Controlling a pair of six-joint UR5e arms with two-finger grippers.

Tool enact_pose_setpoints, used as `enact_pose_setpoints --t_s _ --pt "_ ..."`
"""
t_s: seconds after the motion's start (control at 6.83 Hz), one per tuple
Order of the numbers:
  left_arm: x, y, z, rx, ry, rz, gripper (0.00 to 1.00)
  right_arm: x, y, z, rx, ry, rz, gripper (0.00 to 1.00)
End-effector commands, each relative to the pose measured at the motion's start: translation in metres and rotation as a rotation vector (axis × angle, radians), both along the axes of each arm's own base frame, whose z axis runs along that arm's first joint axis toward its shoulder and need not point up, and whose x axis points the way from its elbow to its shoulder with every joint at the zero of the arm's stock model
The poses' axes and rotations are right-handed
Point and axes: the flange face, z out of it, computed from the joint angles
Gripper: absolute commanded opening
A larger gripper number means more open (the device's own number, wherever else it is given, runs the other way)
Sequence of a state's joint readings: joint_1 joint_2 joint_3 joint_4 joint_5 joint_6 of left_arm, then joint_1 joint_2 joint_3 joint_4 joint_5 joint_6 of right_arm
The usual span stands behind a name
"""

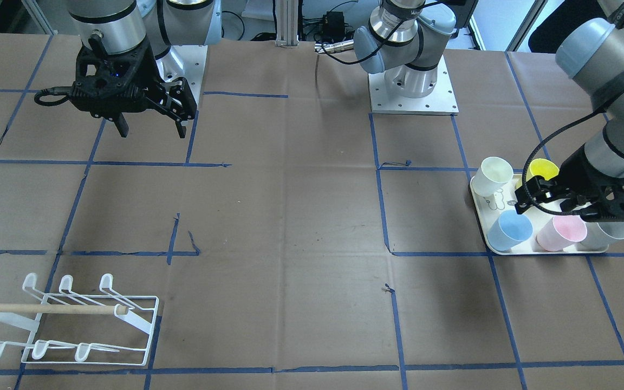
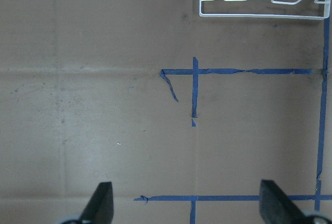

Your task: Transfer IKEA cup to right arm and place on rack

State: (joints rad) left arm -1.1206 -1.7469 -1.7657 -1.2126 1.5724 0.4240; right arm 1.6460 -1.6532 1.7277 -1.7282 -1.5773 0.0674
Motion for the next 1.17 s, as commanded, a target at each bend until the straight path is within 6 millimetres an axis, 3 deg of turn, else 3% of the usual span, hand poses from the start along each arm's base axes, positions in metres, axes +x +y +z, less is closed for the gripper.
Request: enact_pose_setpoints --t_s 0.0,0.29,0.59,0.73,0.88,1.03 --pt "-0.009 0.015 -0.058 -0.022 -0.011 -0.003 1.0 0.0 -0.005 -0.003 -0.015 -0.002 -0.003 1.0" --pt "-0.016 0.031 -0.1 -0.015 -0.009 0.0 1.0 0.002 -0.02 -0.019 -0.158 -0.019 -0.038 1.0" --pt "-0.017 0.034 -0.112 0.014 0.002 0.001 1.0 0.013 -0.012 -0.057 -0.296 -0.168 -0.157 1.0" --pt "-0.016 0.035 -0.111 0.016 -0.006 0.001 1.0 0.022 -0.009 -0.063 -0.356 -0.308 -0.231 1.0" --pt "-0.015 0.034 -0.109 0.013 -0.011 -0.003 0.87 0.029 -0.007 -0.062 -0.378 -0.43 -0.322 1.0" --pt "-0.014 0.033 -0.107 0.01 -0.014 -0.009 0.58 0.033 -0.004 -0.061 -0.385 -0.506 -0.395 1.0"
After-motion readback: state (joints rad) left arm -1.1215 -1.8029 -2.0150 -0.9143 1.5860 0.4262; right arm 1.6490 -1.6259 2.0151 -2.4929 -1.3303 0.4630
